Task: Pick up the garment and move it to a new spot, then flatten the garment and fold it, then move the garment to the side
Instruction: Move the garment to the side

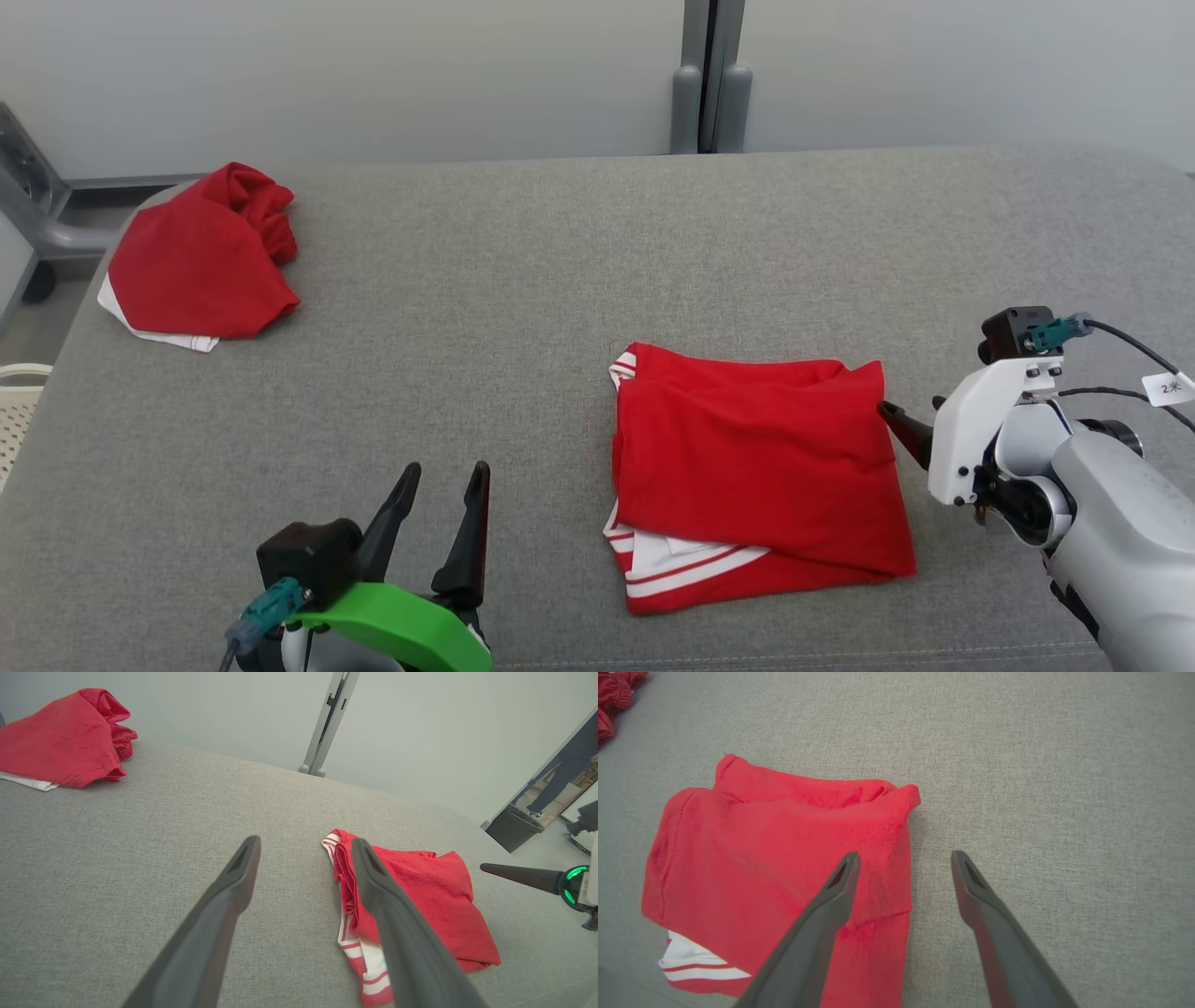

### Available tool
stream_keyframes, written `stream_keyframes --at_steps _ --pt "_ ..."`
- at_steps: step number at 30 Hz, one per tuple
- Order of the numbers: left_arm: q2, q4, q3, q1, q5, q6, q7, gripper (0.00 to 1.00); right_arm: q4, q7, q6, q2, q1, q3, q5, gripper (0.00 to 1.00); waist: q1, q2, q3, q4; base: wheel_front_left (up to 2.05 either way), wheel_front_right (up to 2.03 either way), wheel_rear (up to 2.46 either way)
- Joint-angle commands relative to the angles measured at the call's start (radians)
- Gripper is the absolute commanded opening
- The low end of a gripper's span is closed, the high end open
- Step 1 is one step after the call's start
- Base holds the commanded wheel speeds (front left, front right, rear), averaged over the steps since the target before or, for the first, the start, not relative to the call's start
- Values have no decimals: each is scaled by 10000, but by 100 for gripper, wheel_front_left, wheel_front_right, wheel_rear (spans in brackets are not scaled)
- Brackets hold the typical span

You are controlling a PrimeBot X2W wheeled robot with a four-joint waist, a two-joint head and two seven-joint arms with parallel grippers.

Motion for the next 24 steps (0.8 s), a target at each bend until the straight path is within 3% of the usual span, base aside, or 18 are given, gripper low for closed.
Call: stream_keyframes --at_steps 1,20,21,22,24 --pt "82 -59 29 -226 106 71 30 100 -74 37 0 -3 183 -155 -96 100 0 -1 368 7 0 0 0" --pt "120 -83 47 -724 265 37 107 100 258 839 0 356 142 -586 67 100 0 -1 1237 809 0 0 0" --pt "124 -75 53 -726 263 34 94 100 295 850 0 389 118 -574 72 85 0 -1 1252 826 0 0 0" --pt "130 -70 59 -726 260 34 87 100 323 840 0 413 84 -555 64 50 0 -1 1266 838 0 0 0" --pt "150 -64 67 -723 260 29 68 100 345 764 0 419 32 -481 19 27 0 -1 1292 842 0 0 0"
